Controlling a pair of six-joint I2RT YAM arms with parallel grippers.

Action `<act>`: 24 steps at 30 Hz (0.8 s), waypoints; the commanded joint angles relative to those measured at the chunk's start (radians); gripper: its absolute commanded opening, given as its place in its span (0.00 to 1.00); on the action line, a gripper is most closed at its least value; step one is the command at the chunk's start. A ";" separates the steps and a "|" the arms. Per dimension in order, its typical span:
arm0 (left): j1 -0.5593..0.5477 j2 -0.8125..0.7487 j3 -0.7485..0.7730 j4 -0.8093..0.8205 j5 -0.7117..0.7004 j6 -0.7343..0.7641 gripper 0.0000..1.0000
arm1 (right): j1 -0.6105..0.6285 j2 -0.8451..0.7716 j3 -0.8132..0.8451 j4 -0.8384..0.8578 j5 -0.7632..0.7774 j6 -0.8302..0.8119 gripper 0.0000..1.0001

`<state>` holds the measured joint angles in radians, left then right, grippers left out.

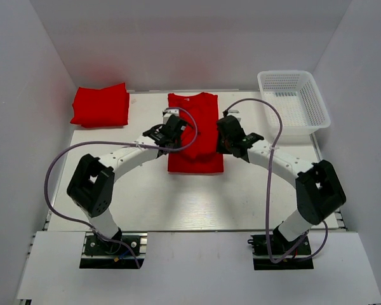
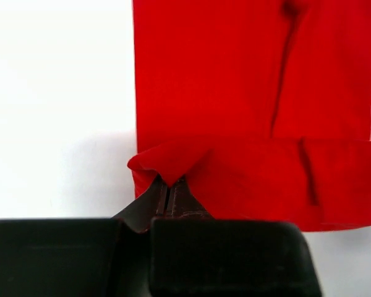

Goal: Fold and stack the t-shirts
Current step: Fold the folded rectangular tshirt in 1/3 of the way

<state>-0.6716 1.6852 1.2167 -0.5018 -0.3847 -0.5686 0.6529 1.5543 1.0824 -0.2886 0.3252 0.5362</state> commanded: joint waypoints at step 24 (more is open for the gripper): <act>0.211 0.301 0.288 0.146 0.259 0.161 0.00 | -0.203 0.343 0.320 0.160 -0.262 -0.182 0.00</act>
<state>-0.4767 1.9808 1.4578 -0.4065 -0.1734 -0.4183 0.4625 1.8847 1.3449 -0.2050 0.0940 0.3809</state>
